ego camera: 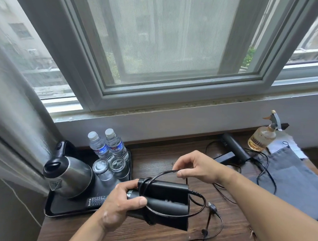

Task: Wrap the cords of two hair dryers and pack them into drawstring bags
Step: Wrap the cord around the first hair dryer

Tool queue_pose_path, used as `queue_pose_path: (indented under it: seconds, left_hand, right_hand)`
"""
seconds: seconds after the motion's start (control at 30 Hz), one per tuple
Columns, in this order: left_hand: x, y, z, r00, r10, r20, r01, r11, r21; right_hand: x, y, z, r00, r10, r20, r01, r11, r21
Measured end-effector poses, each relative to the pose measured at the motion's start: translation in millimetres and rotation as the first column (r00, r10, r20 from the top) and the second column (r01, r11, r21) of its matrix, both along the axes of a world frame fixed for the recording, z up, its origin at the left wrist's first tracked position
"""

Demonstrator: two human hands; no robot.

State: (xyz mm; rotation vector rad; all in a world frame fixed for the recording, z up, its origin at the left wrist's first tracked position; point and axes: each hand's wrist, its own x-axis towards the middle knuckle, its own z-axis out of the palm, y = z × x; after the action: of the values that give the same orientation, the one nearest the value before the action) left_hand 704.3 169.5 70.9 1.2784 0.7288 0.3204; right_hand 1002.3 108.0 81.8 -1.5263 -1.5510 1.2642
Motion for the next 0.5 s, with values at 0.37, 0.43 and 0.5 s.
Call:
queue_pose_path:
  seconds: [0.37,0.43,0.5]
  left_hand:
    - [-20.4,19.9,9.7,0.986,0.111,0.127,-0.088,0.98,-0.179]
    - [-23.1,22.1,10.0,0.98,0.147,0.134,-0.115,0.968,-0.222]
    - [-25.5,23.4,7.6,0.974,0.177,0.142,-0.139,0.959,-0.247]
  right_hand:
    - [-10.0,-18.8,-32.1,0.965,-0.106,-0.241,0.089,0.993,-0.078]
    - [-12.4,-24.6,-36.7,0.962,-0.115,-0.246,0.091,0.99,-0.105]
    - [-14.9,-28.7,-41.3,0.962,-0.13,-0.238,0.103,0.987,-0.123]
